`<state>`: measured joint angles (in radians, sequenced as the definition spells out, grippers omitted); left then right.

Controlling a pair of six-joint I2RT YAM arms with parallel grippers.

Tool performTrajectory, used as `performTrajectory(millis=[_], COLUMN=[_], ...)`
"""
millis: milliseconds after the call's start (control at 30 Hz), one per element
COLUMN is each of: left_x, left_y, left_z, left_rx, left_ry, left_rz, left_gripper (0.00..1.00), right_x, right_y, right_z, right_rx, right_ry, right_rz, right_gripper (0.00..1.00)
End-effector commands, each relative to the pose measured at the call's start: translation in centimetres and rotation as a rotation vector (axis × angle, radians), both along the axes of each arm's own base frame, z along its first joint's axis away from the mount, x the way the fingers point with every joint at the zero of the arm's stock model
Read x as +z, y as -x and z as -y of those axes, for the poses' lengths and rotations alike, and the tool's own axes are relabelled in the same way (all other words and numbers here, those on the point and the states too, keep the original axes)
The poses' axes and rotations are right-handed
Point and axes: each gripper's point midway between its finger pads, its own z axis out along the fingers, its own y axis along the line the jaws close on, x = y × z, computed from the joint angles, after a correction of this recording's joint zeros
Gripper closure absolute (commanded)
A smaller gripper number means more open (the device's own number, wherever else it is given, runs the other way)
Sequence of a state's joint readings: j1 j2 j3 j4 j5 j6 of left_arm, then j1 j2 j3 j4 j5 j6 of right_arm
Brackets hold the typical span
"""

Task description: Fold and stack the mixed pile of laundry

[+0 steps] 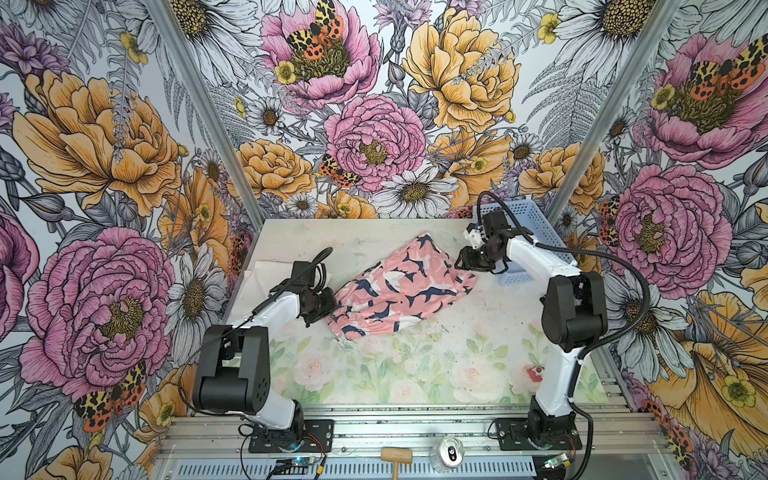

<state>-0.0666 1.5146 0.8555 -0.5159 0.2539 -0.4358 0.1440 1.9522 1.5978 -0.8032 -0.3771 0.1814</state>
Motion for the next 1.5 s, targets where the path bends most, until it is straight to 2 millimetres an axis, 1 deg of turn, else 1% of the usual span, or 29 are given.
performTrajectory(millis=[0, 100, 267, 333, 400, 567, 633, 700, 767, 933, 1000, 1100, 1233, 1367, 1467], left_x=[0.7, 0.5, 0.1, 0.0, 0.1, 0.0, -0.2, -0.2, -0.2, -0.4, -0.6, -0.9, -1.1, -1.2, -1.3], left_y=[-0.5, -0.5, -0.3, -0.3, -0.2, 0.0, 0.2, 0.2, 0.3, 0.4, 0.5, 0.5, 0.6, 0.5, 0.4], left_z=[0.0, -0.1, 0.0, 0.0, -0.1, -0.3, -0.4, -0.5, -0.6, -0.8, -0.8, -0.9, -1.0, -1.1, -0.9], left_rx=[-0.045, -0.048, -0.055, -0.056, -0.057, -0.052, -0.051, -0.048, -0.046, -0.049, -0.053, -0.054, -0.054, -0.056, -0.061], left_ry=[0.006, 0.005, 0.012, 0.013, 0.015, 0.017, 0.018, 0.020, 0.019, 0.018, 0.017, 0.015, 0.008, 0.007, 0.012], left_rz=[0.021, 0.019, 0.006, 0.002, 0.004, 0.003, -0.001, -0.002, -0.001, -0.006, -0.010, -0.018, -0.023, -0.026, -0.029], left_gripper=[0.96, 0.96, 0.96, 0.96, 0.96, 0.96, 0.96, 0.96, 0.95, 0.95, 0.96, 0.96, 0.96, 0.96, 0.96], right_x=[1.4, 1.0, -0.9, -1.5, -1.5, -2.1, -2.2, -2.2, -2.2, -2.6, -2.8, -3.1, -3.8, -4.7, -5.2], right_y=[-0.7, -1.2, -2.3, -2.3, -2.3, -1.7, -1.4, -1.0, -0.5, 0.6, 1.0, 0.9, 0.2, -0.2, -0.2], right_z=[0.4, 0.2, 0.7, 0.7, 0.8, 1.4, 1.3, 1.5, 2.4, 5.9, 6.6, 7.2, 8.1, 8.3, 8.9], right_rx=[-0.001, 0.003, -0.007, -0.009, -0.012, -0.012, -0.010, -0.017, -0.039, -0.145, -0.164, -0.189, -0.226, -0.237, -0.249], right_ry=[0.010, 0.001, 0.040, 0.046, 0.053, 0.078, 0.066, 0.068, 0.085, 0.140, 0.161, 0.187, 0.230, 0.242, 0.275], right_rz=[0.063, 0.056, 0.034, 0.021, 0.021, 0.007, -0.002, -0.007, -0.013, -0.038, -0.039, -0.035, -0.026, -0.036, -0.043], right_gripper=[0.53, 0.55, 0.57, 0.60, 0.63, 0.78, 0.91, 1.00, 1.00, 1.00, 1.00, 1.00, 1.00, 1.00, 1.00])
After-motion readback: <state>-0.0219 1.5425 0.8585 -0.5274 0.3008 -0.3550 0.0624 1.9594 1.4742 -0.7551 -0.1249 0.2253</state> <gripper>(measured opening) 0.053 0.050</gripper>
